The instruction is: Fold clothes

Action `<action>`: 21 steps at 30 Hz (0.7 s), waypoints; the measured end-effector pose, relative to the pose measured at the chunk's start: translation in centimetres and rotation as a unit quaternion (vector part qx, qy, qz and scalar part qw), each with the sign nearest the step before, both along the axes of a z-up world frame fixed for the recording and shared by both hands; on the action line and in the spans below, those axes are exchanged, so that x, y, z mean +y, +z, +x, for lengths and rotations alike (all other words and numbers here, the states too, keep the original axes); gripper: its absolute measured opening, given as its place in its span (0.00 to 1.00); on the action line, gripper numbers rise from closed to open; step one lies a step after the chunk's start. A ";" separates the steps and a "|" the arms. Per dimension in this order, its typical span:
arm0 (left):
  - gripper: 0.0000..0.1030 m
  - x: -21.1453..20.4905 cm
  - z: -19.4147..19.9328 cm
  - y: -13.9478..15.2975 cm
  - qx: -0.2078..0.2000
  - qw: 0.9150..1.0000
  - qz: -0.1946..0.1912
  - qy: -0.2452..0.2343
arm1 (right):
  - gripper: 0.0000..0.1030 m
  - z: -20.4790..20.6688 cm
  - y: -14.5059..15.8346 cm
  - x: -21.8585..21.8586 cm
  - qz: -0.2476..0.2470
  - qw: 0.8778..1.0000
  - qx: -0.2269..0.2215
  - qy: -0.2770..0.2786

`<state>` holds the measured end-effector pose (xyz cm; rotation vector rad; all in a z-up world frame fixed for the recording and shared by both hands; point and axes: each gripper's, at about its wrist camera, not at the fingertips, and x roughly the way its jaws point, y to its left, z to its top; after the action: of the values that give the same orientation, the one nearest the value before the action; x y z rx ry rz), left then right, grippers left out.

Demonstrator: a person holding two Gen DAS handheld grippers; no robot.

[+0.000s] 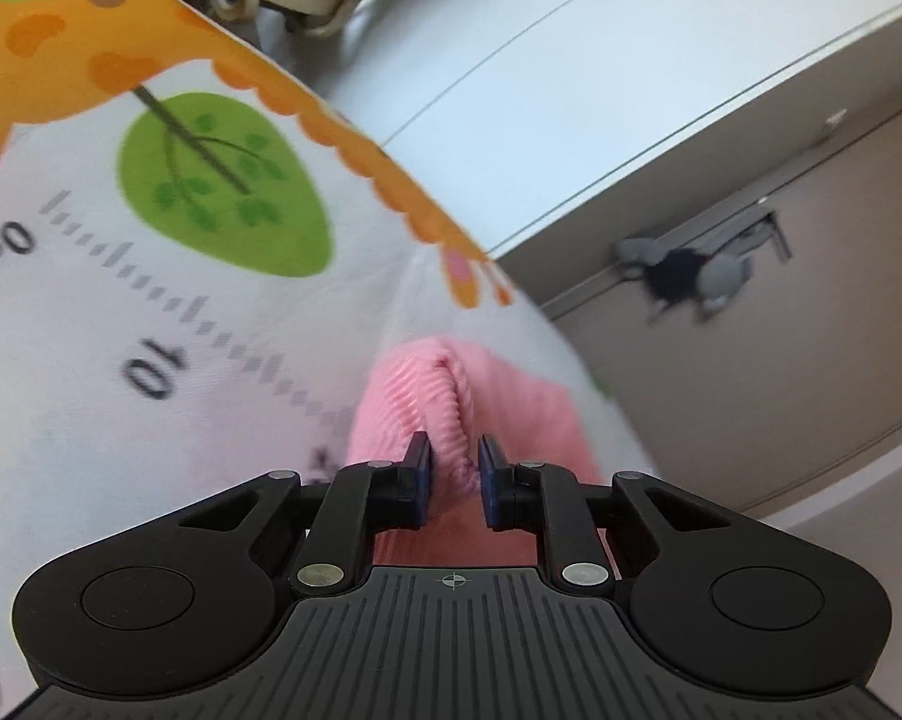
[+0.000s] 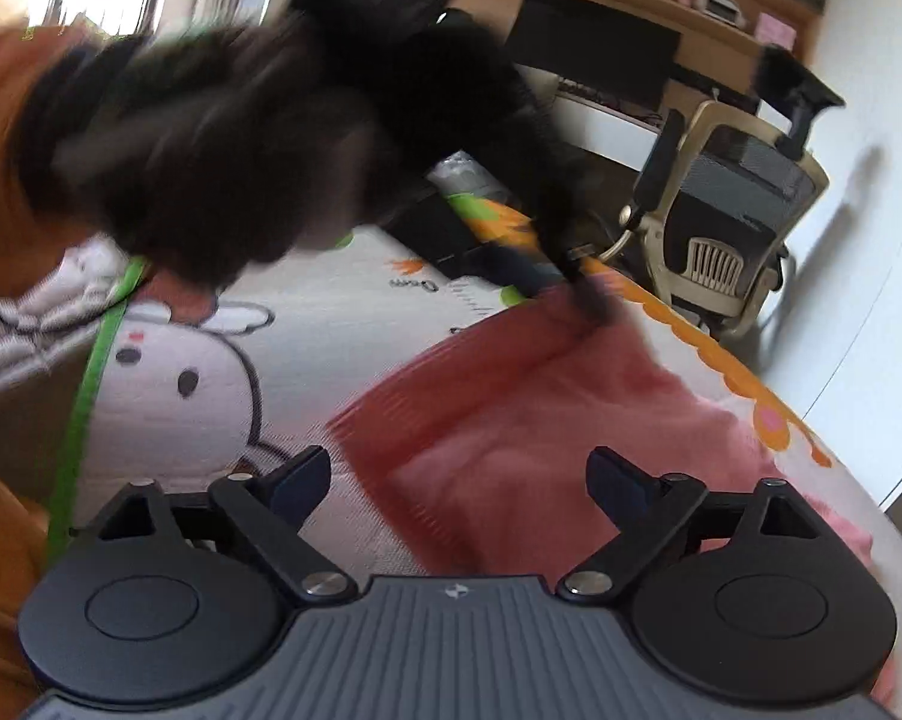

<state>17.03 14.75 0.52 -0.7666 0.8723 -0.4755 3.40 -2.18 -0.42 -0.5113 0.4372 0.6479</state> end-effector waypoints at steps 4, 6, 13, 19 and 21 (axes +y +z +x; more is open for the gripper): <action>0.16 -0.7 1.1 -0.4 0.043 0.997 -0.070 0.012 | 0.91 0.0 -2.1 1.4 -0.064 0.995 -0.061 -0.037; 0.15 -1.0 1.5 -0.6 0.051 0.994 -0.092 0.014 | 0.91 0.6 -3.0 2.2 -0.080 0.994 -0.068 -0.041; 0.24 -0.6 1.4 1.0 0.018 0.995 -0.098 0.013 | 0.52 3.0 -2.8 1.9 -0.052 0.997 -0.040 -0.045; 0.86 3.9 -1.4 2.4 -0.018 0.997 0.001 0.071 | 0.40 3.1 -2.1 0.5 0.001 0.998 -0.015 -0.056; 0.91 4.8 -2.3 1.4 0.001 0.997 0.014 0.075 | 0.40 3.9 -1.4 -0.4 0.031 0.997 0.011 -0.063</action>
<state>14.69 19.52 1.93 -0.7995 0.8149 -0.3297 7.29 -2.57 -1.77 -0.4136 0.4651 0.5446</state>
